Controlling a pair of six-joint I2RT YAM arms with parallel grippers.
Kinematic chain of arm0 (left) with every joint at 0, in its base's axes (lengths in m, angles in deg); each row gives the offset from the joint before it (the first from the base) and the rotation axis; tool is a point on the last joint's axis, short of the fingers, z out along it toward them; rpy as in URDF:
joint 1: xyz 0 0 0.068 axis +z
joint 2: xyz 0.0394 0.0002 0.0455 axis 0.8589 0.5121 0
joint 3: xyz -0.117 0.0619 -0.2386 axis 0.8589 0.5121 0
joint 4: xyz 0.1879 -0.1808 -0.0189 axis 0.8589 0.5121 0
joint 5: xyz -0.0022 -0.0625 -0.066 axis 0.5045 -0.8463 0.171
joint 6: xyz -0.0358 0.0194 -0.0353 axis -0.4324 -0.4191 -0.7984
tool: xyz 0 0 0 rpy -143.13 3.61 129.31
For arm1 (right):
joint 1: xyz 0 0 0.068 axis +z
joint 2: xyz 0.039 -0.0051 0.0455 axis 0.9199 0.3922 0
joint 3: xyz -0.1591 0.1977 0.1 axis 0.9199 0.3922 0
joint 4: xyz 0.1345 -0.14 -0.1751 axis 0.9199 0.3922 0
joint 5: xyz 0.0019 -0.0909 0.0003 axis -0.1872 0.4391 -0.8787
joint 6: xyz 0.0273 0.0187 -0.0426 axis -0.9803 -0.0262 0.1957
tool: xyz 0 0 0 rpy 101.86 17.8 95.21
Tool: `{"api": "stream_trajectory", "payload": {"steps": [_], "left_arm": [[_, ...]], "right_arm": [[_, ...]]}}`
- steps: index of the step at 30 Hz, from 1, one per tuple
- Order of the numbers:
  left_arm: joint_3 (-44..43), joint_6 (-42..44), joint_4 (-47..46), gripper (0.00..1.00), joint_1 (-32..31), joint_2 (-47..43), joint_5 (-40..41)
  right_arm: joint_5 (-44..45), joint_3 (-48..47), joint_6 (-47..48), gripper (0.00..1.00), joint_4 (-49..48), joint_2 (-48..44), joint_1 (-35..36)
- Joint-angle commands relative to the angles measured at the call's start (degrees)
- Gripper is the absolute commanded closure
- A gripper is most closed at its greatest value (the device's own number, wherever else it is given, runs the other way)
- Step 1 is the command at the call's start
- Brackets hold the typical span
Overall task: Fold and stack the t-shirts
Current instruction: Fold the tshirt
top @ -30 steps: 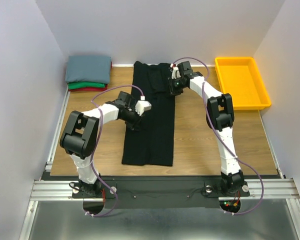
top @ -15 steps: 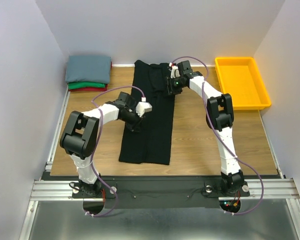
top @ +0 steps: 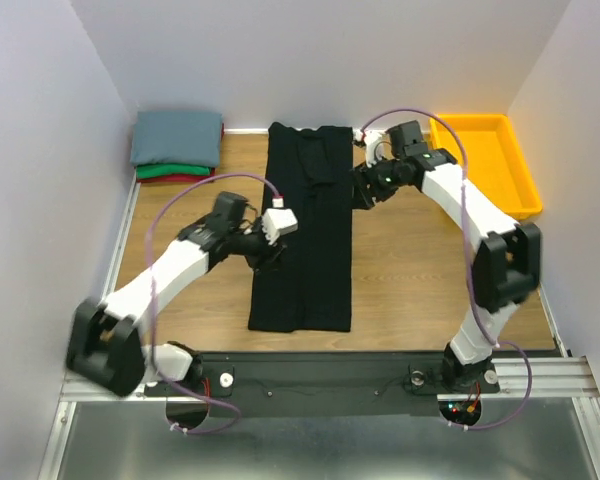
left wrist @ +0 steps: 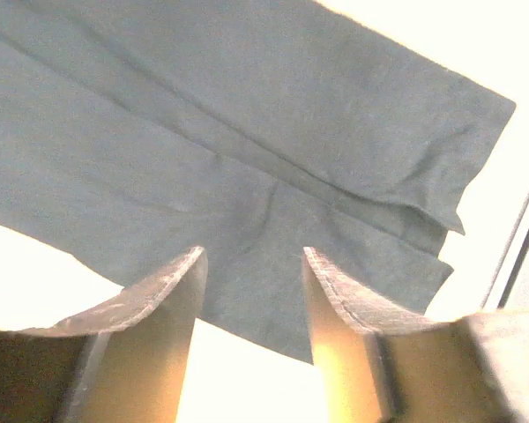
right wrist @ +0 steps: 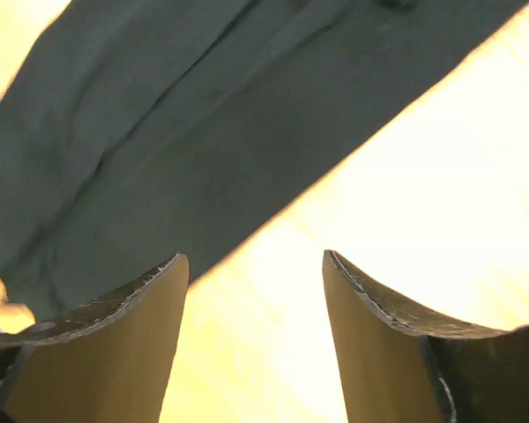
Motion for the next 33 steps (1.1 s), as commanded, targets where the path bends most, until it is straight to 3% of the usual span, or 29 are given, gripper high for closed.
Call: {"api": "stream_trajectory", "payload": {"steps": [1,4,6,10,13,16,21,28,33], "left_arm": [[5.75,7.72,-0.38,0.27,0.07,-18.93,0.67],[9.36,12.73,3.92,0.18,0.33,-26.33,4.46],[10.94,15.72,9.98,0.18,0.51,-27.39,4.03],[14.28,22.93,15.19,0.3,1.38,-28.62,2.18],[14.98,27.85,16.06,0.32,1.12,-28.8,2.43],[17.27,32.77,16.5,0.34,1.04,-27.92,7.35],[18.59,32.95,15.89,0.33,1.04,-28.18,7.28],[18.33,40.07,20.89,0.32,0.95,-27.74,8.59],[18.15,40.43,20.11,0.32,0.95,-27.31,8.94]], "right_arm": [[-1.54,11.88,14.22,0.33,7.14,-13.1,5.72],[2.68,22.34,17.83,0.36,7.67,-20.84,13.01],[4.79,26.24,17.92,0.36,6.8,-23.32,17.07],[11.02,35.03,13.98,0.39,2.16,-26.75,31.28],[14.81,40.66,11.86,0.4,-3.3,-28.43,37.37],[18.23,44.0,12.03,0.41,-6.47,-28.25,39.58],[20.61,47.0,12.65,0.43,-12.62,-25.97,41.78],[18.6,47.61,11.86,0.47,-14.74,-24.82,44.24],[17.54,48.49,11.33,0.47,-14.57,-25.44,45.56]]}}
